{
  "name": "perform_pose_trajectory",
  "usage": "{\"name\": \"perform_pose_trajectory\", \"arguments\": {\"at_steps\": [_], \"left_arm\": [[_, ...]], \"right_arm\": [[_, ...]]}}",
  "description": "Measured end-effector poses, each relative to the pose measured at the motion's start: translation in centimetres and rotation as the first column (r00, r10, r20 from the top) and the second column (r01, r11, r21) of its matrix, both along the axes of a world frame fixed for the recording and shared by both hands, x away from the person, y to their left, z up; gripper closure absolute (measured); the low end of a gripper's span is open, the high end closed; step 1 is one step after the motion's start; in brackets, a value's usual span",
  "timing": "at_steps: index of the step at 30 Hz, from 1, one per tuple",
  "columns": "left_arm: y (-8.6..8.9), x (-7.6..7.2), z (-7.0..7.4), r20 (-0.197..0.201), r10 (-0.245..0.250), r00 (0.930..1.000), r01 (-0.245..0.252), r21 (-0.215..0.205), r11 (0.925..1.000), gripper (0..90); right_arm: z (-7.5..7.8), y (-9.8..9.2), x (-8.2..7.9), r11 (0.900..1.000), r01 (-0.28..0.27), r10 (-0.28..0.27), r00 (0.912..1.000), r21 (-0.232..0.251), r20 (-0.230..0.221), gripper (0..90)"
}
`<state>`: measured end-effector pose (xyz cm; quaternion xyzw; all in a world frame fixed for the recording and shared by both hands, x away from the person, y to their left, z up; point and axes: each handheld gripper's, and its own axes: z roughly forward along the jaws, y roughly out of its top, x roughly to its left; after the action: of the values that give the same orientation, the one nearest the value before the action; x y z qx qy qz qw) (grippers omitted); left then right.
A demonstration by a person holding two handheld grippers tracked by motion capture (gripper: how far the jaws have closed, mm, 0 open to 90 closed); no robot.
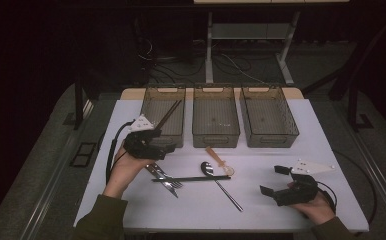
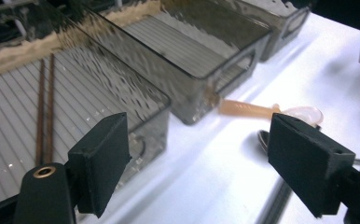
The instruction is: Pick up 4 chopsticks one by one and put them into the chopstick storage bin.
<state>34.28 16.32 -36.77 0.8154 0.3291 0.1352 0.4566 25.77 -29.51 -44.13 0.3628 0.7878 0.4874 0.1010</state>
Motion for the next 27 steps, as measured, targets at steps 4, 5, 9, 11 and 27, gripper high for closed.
{"name": "perform_pose_trajectory", "arguments": {"at_steps": [4,5,9,11,27], "left_arm": [[-0.1,-1.1,-0.8,-0.013,-0.025,0.9996,0.025,0.01,0.9996,20.6],[-0.1,-1.3,-1.1,-0.022,-0.037,0.9991,0.037,0.009,0.9993,21.1],[-0.3,-2.4,-2.2,-0.058,-0.071,0.9958,0.073,0.022,0.9971,24.9],[-0.3,-2.9,-2.7,-0.067,-0.086,0.994,0.088,0.032,0.9956,26.8],[-2.0,-3.2,-5.0,-0.137,-0.214,0.9673,0.231,0.123,0.9653,61.7]], "right_arm": [[0.0,0.1,-0.1,1.0,-0.004,0.004,1.0,-0.001,0.003,2.3],[0.0,0.1,-0.1,1.0,-0.005,0.005,1.0,-0.003,0.002,2.3],[0.1,0.0,-0.3,1.0,-0.008,0.008,1.0,0.001,0.004,2.3],[0.1,0.1,-0.3,1.0,-0.011,0.011,0.9999,0.0,0.006,2.3],[0.0,0.2,0.0,1.0,-0.012,0.012,0.9999,-0.006,0.001,2.3]]}}
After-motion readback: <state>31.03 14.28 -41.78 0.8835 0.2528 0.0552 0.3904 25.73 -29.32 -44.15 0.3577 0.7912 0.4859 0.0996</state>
